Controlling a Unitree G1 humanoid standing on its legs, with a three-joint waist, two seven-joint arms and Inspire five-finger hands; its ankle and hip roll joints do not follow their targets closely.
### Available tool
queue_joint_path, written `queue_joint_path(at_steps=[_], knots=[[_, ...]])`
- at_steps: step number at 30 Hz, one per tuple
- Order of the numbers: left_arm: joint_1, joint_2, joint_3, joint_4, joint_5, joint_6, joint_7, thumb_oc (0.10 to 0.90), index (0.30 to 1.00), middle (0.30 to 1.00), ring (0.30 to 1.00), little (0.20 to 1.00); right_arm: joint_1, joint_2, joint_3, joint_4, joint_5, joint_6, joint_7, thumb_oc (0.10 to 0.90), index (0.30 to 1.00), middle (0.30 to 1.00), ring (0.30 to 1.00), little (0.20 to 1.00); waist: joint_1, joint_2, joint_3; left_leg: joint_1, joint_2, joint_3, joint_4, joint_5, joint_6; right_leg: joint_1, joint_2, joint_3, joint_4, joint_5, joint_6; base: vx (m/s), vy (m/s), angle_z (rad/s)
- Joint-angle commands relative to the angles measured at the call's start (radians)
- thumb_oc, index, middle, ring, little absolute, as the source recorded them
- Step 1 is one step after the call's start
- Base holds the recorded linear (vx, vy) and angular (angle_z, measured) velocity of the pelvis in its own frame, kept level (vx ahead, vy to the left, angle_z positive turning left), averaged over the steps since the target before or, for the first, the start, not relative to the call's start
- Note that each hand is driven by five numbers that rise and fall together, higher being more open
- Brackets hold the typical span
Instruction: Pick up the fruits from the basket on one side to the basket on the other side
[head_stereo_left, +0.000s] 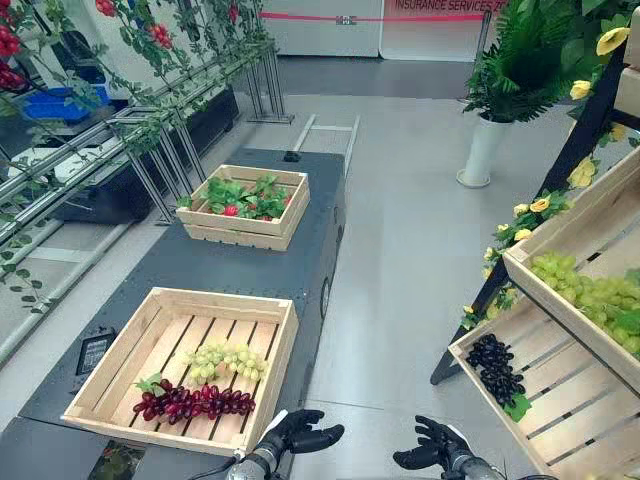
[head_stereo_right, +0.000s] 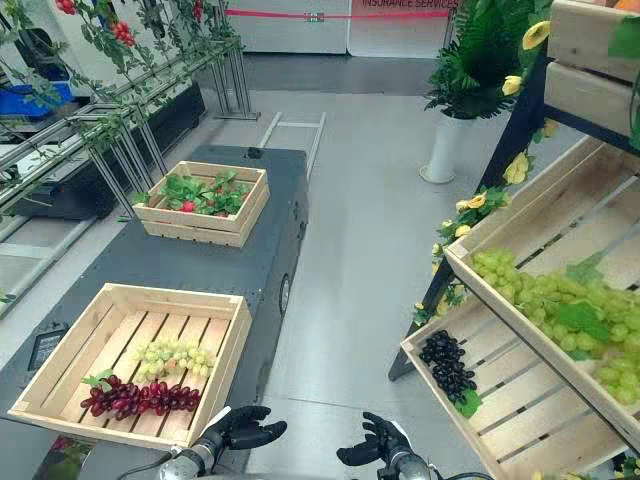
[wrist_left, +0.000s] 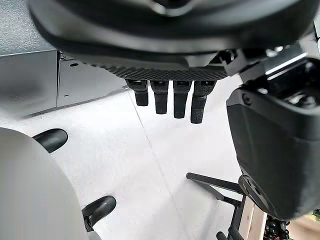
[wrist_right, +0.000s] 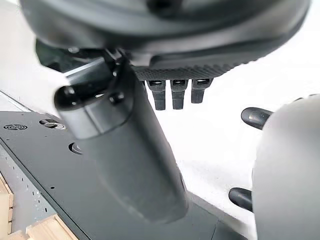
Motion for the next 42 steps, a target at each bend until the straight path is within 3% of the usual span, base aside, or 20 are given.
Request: queue_joint_path(at_steps=[1,7,10,12,17,22,26,30,35,38,42], knots=[[-0.097,-0.023,-0.014,0.054,0.002,-0.018,0.012,0.800,0.900,0.900,0.900,0.900,-0.089,-0.001,0.014,0.029,0.010,-0.025,0.020,0.800,0.900,0.900,0.900,0.900,0.007,-0.021,0.046,0.021,-0.066,0.051,0.009,-0.111,0.036,0.044,0.018,0.028,0.027,-0.080,-0.012,-0.18,0.136,1.38],[-0.093,-0.022,-0.026,0.058,0.076,0.001,0.031,0.800,0.900,0.900,0.900,0.900,-0.085,0.007,0.019,0.031,0.014,-0.021,0.020,0.800,0.900,0.900,0.900,0.900,0.003,-0.023,0.040,0.025,-0.066,0.051,0.009,-0.115,0.034,0.051,0.020,0.031,0.017,-0.076,-0.011,0.01,-0.004,0.00],[-0.088,-0.026,-0.054,0.059,0.079,0.035,-0.087,0.800,0.900,0.900,0.900,0.900,-0.084,0.005,0.021,0.030,0.012,-0.023,0.027,0.800,0.900,0.900,0.900,0.900,-0.003,-0.019,0.037,0.020,-0.064,0.054,0.009,-0.115,0.033,0.044,0.023,0.041,0.015,-0.074,-0.010,0.00,0.000,0.00],[-0.087,-0.024,-0.070,0.060,0.093,0.020,-0.096,0.800,0.900,0.900,0.900,0.900,-0.086,0.001,0.023,0.028,0.012,-0.029,0.038,0.800,0.900,0.900,0.900,0.900,-0.010,-0.016,0.037,0.018,-0.064,0.057,0.009,-0.114,0.033,0.040,0.025,0.051,0.016,-0.073,-0.010,0.00,0.000,0.00],[-0.105,-0.005,-0.115,0.031,0.172,-0.049,-0.013,0.800,0.900,0.900,0.900,0.900,-0.088,-0.006,0.031,0.013,0.046,-0.062,0.060,0.800,0.900,0.900,0.900,0.900,-0.023,-0.006,0.043,0.016,-0.065,0.067,0.009,-0.112,0.033,0.032,0.024,0.060,0.018,-0.070,-0.008,-0.01,-0.004,-0.02],[-0.133,0.025,-0.114,-0.023,0.147,-0.143,0.123,0.800,0.900,0.900,0.900,0.900,-0.091,-0.025,0.028,-0.004,0.078,-0.051,0.059,0.800,0.900,0.900,0.900,0.900,-0.027,0.006,0.057,0.005,-0.068,0.074,0.009,-0.108,0.035,0.019,0.016,0.061,0.019,-0.068,-0.005,-0.02,0.023,-0.12],[-0.147,0.073,-0.115,-0.126,0.226,-0.220,0.210,0.800,0.900,0.900,0.900,0.900,-0.099,-0.049,0.024,-0.012,0.070,-0.040,0.064,0.800,0.900,0.900,0.900,0.900,-0.021,0.015,0.067,0.001,-0.069,0.073,0.009,-0.104,0.035,0.017,0.013,0.055,0.018,-0.065,-0.005,-0.02,0.037,0.02],[-0.159,0.183,-0.065,-0.347,0.223,-0.235,0.304,0.800,0.900,0.900,0.900,0.900,-0.088,-0.078,0.022,-0.034,0.064,-0.037,0.063,0.800,0.900,0.900,0.900,0.900,-0.007,0.024,0.070,-0.002,-0.071,0.061,0.009,-0.101,0.035,0.023,0.009,0.042,0.011,-0.064,-0.006,0.01,0.037,0.02],[-0.135,0.296,0.103,-0.557,0.121,-0.258,0.336,0.800,0.900,0.900,0.900,0.900,-0.048,-0.081,-0.001,-0.063,0.050,-0.046,0.040,0.800,0.900,0.900,0.900,0.900,0.022,0.024,0.070,-0.012,-0.076,0.041,0.009,-0.092,0.032,0.027,0.001,0.015,0.010,-0.066,-0.010,0.00,0.005,0.06],[-0.156,0.364,0.209,-0.630,0.209,-0.220,0.375,0.800,0.900,0.900,0.900,0.900,-0.026,-0.079,-0.007,-0.076,0.037,-0.051,0.024,0.800,0.900,0.900,0.900,0.900,0.038,0.022,0.076,-0.022,-0.080,0.025,0.009,-0.085,0.030,0.023,-0.005,-0.002,0.019,-0.070,-0.014,0.00,0.016,0.20],[-0.203,0.438,0.259,-0.674,0.244,-0.166,0.385,0.800,0.900,0.900,0.900,0.900,-0.022,-0.085,0.002,-0.085,0.024,-0.048,0.010,0.800,0.900,0.900,0.900,0.900,0.044,0.026,0.085,-0.036,-0.083,0.009,0.009,-0.077,0.029,0.009,-0.010,-0.014,0.035,-0.079,-0.017,0.00,0.031,0.19]])
